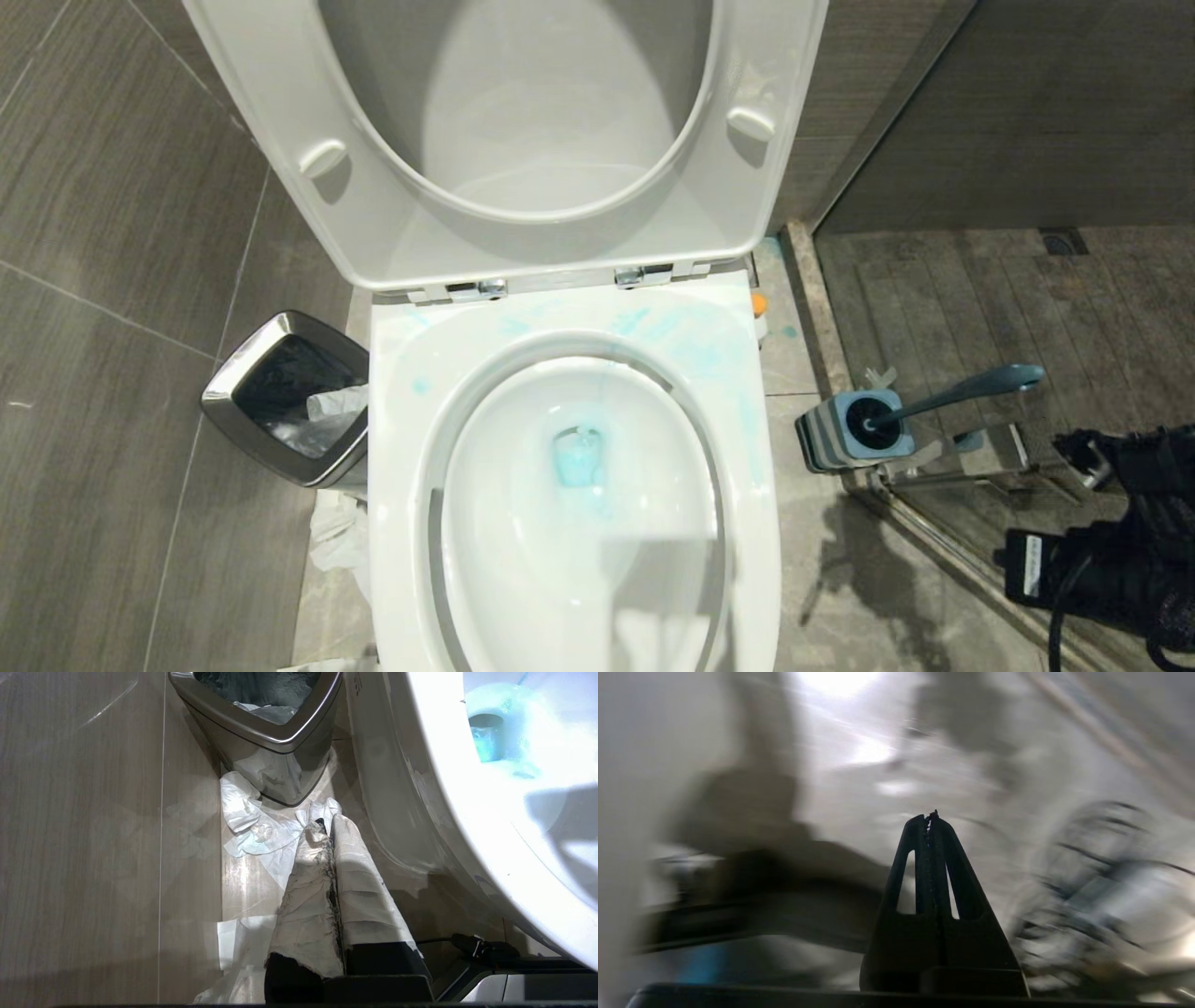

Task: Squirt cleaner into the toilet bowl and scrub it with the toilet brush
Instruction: Scrub the toilet bowl

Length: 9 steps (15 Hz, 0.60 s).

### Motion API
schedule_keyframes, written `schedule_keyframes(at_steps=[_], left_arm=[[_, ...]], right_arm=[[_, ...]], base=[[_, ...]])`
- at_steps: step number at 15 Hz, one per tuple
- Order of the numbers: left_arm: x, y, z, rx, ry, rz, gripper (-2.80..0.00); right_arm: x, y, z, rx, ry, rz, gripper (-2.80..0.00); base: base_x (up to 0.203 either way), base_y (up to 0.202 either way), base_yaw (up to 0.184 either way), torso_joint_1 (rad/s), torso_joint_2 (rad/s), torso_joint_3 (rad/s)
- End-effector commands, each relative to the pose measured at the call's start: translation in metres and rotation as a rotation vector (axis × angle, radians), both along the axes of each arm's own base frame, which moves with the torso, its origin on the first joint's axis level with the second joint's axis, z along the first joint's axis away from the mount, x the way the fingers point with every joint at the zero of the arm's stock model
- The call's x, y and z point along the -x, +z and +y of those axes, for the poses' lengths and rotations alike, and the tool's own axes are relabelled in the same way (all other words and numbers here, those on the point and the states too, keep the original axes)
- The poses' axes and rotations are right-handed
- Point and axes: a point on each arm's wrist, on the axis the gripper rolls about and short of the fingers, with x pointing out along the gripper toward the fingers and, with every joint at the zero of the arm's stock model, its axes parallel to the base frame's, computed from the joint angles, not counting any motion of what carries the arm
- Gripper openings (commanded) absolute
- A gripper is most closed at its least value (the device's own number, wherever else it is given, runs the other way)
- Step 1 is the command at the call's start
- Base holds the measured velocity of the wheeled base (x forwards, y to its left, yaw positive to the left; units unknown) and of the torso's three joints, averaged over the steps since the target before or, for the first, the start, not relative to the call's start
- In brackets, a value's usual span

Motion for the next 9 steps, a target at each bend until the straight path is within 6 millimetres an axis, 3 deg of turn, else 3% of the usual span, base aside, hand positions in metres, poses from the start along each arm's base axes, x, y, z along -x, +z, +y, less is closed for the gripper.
schedule_keyframes(at_steps=[1, 5, 6, 9], left_arm=[[0.0, 0.0, 0.0, 0.0, 0.0, 0.001, -2.8], [0.0, 0.0, 0.0, 0.0, -0.001, 0.001, -2.8], [0.0, 0.0, 0.0, 0.0, 0.0, 0.001, -2.8], [0.0, 0.0, 0.0, 0.0, 0.0, 0.001, -2.8]], right_arm=[[0.017, -0.02, -0.009, 0.11, -0.069, -0.029, -2.8], [0.015, -0.027, -0.023, 0.304, -0.06, -0.269, -2.8], [0.014, -0.026, -0.024, 0.326, -0.062, -0.304, 0.0], [0.008, -0.03, -0.024, 0.357, -0.054, -0.349, 0.0]], base=[[0.0, 0.0, 0.0, 0.0, 0.0, 0.0], [0.0, 0.0, 0.0, 0.0, 0.0, 0.0], [0.0, 0.0, 0.0, 0.0, 0.0, 0.0], [0.0, 0.0, 0.0, 0.0, 0.0, 0.0]])
